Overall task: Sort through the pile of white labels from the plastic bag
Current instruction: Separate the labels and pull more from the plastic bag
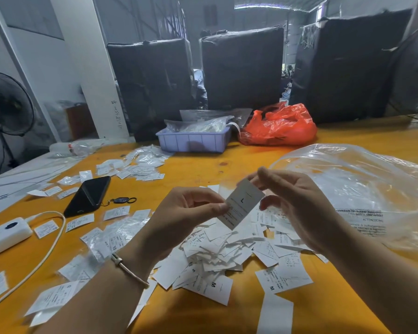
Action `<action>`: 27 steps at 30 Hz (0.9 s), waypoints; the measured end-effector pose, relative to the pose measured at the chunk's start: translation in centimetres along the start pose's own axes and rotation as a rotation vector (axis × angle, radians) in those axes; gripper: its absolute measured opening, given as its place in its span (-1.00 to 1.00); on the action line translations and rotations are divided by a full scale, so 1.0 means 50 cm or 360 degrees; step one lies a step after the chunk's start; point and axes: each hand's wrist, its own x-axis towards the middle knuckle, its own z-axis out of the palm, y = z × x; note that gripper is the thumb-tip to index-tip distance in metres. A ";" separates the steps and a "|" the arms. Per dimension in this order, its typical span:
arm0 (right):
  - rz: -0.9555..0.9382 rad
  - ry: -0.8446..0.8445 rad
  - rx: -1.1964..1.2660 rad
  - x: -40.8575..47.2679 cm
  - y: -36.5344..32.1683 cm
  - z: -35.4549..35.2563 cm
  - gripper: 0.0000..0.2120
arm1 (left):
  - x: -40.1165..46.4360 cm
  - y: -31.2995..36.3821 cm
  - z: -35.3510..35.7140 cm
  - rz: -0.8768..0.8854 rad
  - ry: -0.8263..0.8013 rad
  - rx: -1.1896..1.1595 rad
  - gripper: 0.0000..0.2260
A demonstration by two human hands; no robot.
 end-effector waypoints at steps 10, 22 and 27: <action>-0.0187 0.0636 0.0111 0.004 0.008 -0.015 -0.94 | 0.003 -0.012 -0.003 0.0098 0.0154 0.0086 -0.72; -0.0124 -0.0078 -0.0483 -0.002 0.026 0.012 -0.78 | 0.002 -0.008 0.012 0.0256 0.0131 -0.0071 -0.58; -0.0279 0.0009 -0.0463 0.000 0.027 0.007 -0.99 | 0.005 -0.014 0.011 0.0181 0.0126 0.0018 -0.46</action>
